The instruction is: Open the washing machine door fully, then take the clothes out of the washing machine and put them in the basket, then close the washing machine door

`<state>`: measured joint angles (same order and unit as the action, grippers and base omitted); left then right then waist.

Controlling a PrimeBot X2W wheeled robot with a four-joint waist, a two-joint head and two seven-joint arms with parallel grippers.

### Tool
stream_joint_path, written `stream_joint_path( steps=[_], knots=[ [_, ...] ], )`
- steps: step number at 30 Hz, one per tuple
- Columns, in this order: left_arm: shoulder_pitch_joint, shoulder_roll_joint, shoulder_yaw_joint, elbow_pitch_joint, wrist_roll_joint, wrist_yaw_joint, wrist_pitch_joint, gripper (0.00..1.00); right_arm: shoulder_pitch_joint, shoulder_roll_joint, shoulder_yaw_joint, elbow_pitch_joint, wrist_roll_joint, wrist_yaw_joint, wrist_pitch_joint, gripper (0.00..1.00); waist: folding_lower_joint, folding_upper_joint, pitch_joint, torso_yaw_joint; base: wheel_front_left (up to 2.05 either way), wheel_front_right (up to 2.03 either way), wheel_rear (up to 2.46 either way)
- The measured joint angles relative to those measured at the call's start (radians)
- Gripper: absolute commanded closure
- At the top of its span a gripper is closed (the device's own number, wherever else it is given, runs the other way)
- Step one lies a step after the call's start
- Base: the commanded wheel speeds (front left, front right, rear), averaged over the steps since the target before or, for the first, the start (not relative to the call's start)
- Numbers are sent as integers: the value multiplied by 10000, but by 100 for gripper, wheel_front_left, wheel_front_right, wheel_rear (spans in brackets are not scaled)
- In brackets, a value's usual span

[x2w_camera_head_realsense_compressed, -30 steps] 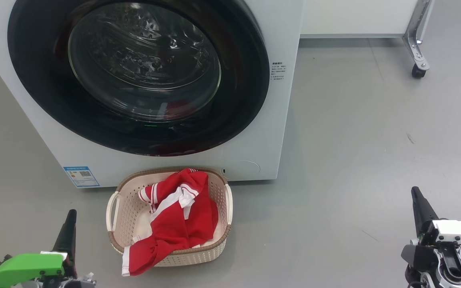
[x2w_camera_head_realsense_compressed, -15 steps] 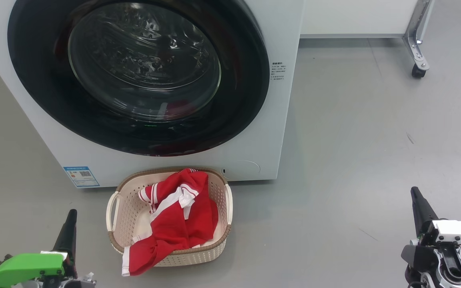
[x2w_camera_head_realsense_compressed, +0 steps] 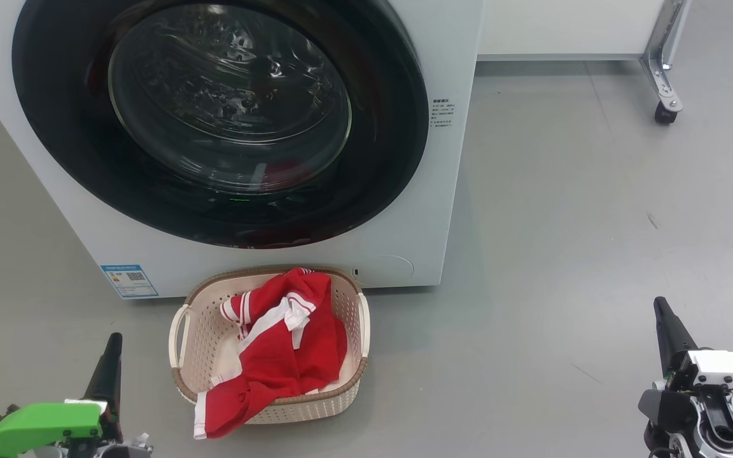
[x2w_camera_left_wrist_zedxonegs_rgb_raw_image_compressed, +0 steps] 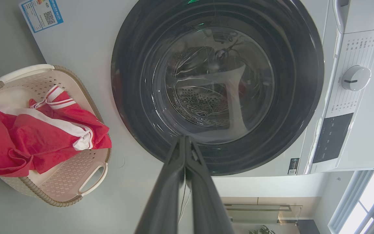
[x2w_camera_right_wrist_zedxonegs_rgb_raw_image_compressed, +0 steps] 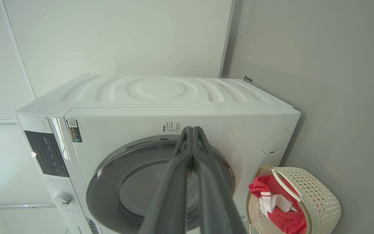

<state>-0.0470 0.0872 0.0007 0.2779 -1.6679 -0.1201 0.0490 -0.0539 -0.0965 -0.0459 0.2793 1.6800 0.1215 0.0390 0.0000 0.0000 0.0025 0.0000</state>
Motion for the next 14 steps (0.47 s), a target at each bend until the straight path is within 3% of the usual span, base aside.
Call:
stream_joint_path(
  steps=[14],
  knots=[
    [-3, -4, 12, 4, 0, 0, 25, 100, -2, 2, -13, 2, 0, 0, 12, 100, 0, 0, 0, 0, 0, 0, 0]
  ],
)
